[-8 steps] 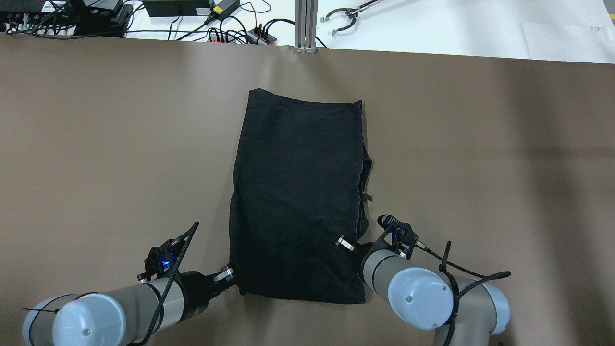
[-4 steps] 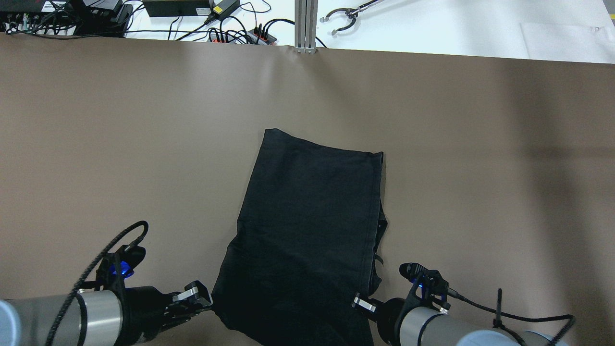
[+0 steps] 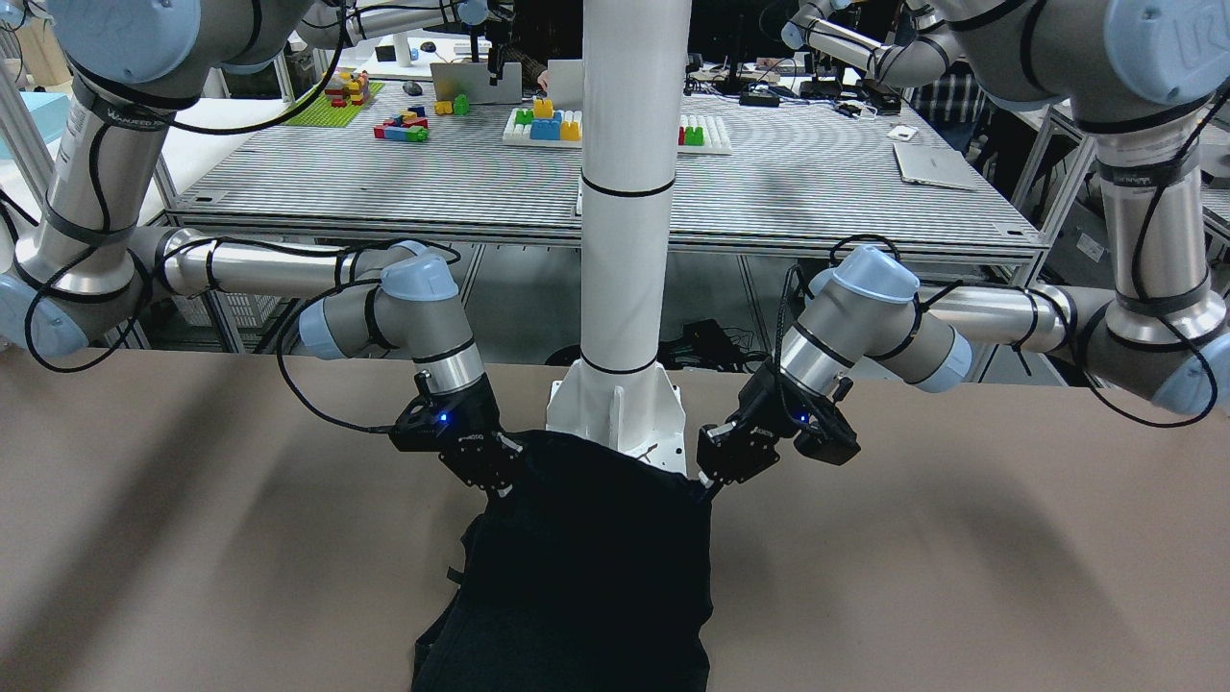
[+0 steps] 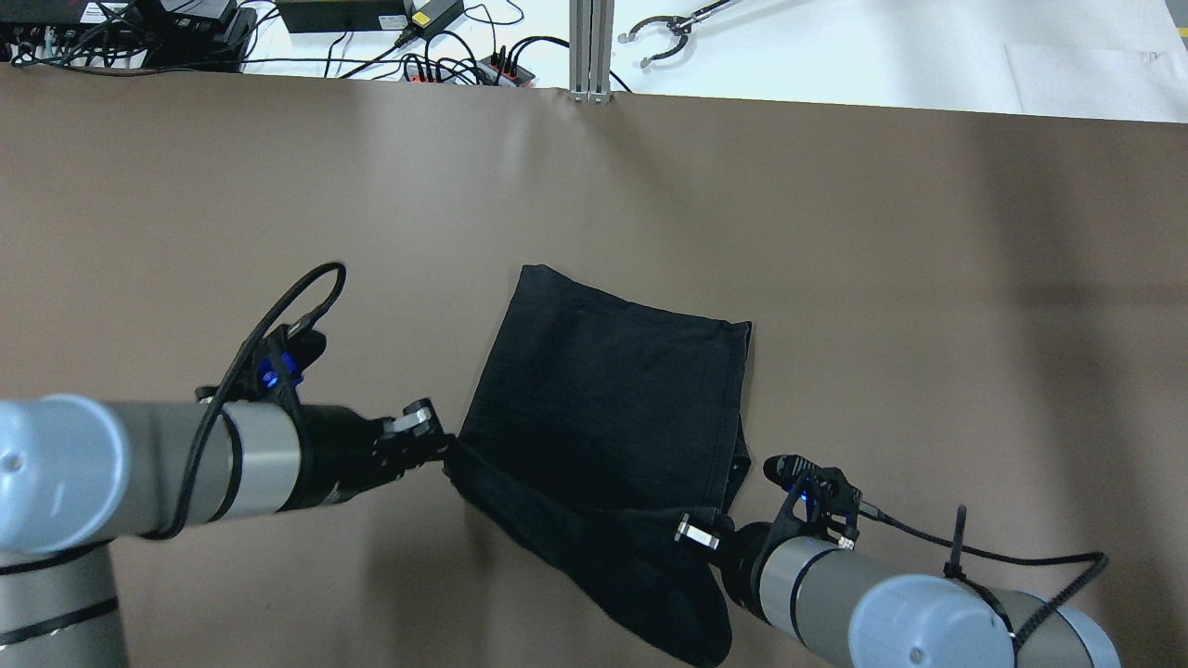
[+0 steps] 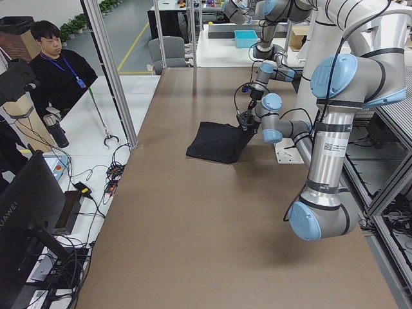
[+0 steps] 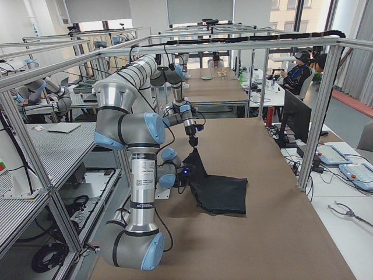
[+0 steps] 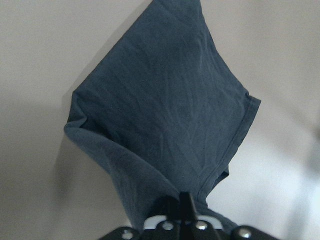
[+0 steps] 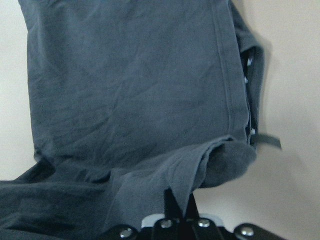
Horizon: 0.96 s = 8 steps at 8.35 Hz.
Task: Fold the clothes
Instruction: 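Lift the near edge with both grippers and fold it away from the robot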
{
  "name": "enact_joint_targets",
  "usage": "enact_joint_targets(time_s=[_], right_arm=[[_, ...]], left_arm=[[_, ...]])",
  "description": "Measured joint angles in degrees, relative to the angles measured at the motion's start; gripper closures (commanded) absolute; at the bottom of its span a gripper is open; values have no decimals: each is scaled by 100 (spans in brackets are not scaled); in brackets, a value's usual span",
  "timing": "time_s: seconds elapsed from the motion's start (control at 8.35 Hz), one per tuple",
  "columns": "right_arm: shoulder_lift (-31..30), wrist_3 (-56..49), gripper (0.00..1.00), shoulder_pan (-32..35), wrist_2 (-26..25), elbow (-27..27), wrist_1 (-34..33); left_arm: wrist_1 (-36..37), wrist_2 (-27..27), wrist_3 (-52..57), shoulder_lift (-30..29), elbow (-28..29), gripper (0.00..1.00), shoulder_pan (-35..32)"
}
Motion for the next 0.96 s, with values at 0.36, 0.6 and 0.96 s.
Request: enact_joint_targets(time_s=[0.36, 0.6, 0.96], right_arm=[[318, -645, 100, 847, 150, -730, -29], [605, -860, 100, 1222, 233, -1245, -28], [1000, -1013, 92, 1457, 285, -1845, -22]], left_arm=[[739, -263, 662, -1135, 1006, 100, -874], [797, -276, 829, -1794, 1820, 100, -1200], [773, -250, 1077, -2658, 3164, 98, -1493]])
